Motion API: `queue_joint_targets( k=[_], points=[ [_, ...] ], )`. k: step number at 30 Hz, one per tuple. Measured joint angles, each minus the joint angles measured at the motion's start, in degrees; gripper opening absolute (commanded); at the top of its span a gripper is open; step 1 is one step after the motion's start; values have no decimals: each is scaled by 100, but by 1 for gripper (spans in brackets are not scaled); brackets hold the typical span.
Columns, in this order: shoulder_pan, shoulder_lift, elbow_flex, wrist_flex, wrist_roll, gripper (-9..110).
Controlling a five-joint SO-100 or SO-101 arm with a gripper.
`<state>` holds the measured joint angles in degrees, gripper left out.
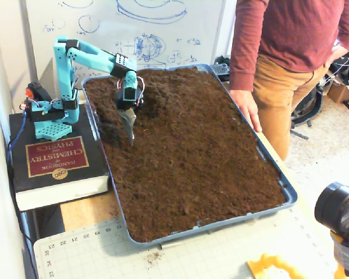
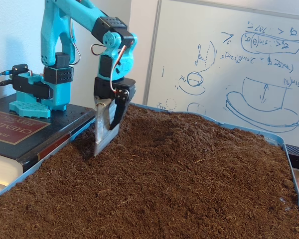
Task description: Build a berm.
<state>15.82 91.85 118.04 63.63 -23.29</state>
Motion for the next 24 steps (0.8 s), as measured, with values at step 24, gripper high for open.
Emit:
queue_joint_targets(
  k=[24],
  points=[
    [-905,-3718,-3103,132,18,1]
  ],
)
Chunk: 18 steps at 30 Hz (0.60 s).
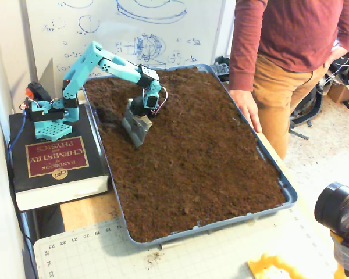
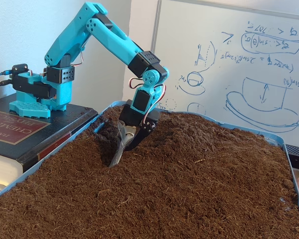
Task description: Build a berm.
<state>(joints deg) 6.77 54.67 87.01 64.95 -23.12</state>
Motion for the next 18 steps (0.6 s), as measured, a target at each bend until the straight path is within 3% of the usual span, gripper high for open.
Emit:
queue_joint_targets(
  k=[18],
  points=[
    [-167,958,0,-26,0,1]
  ],
)
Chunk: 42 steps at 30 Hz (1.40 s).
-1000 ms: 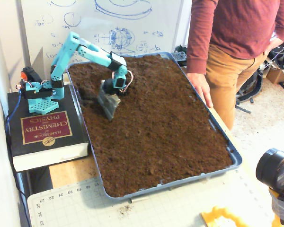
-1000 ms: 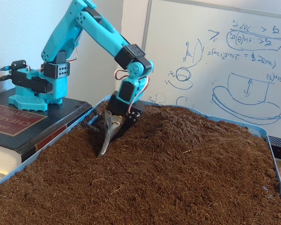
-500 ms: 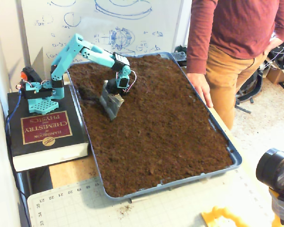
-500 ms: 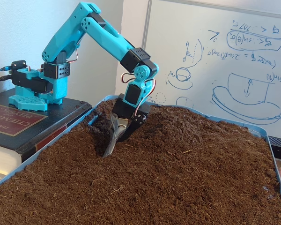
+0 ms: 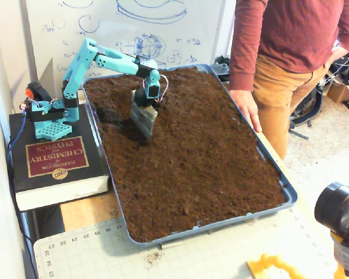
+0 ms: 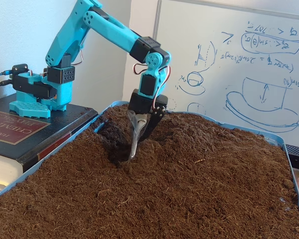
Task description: Build a berm.
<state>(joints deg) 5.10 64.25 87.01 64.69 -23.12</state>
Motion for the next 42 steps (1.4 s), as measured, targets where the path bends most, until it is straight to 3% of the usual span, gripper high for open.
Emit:
queue_joint_targets(
  k=[14,23,32,42],
  points=[
    [-18,1020,246,114,0,1],
    [132,3507,3146,158,0,1],
    [404,4377,5722,-2171,0,1],
    [439,3094,5458,-4315,0,0]
  ],
)
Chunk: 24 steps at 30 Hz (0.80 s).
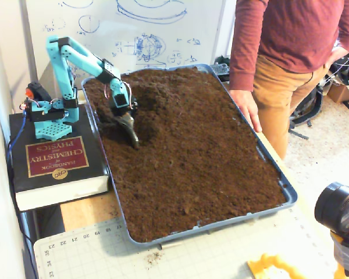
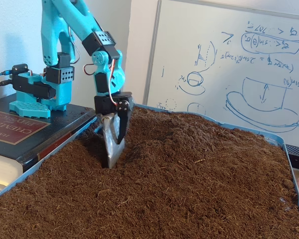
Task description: Build a berm.
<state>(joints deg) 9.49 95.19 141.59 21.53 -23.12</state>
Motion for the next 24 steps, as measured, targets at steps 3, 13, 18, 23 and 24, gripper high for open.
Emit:
queue_joint_targets(
  k=[3,13,18,23,24],
  points=[
    [-9,-545,-606,-105,-9,0],
    [-18,-1723,-2347,-97,580,0],
    [-360,-1723,-3015,-123,1389,0],
    [-606,-1723,-3120,-123,1775,0],
    [-624,-1714,-3120,-105,1802,0]
  ],
)
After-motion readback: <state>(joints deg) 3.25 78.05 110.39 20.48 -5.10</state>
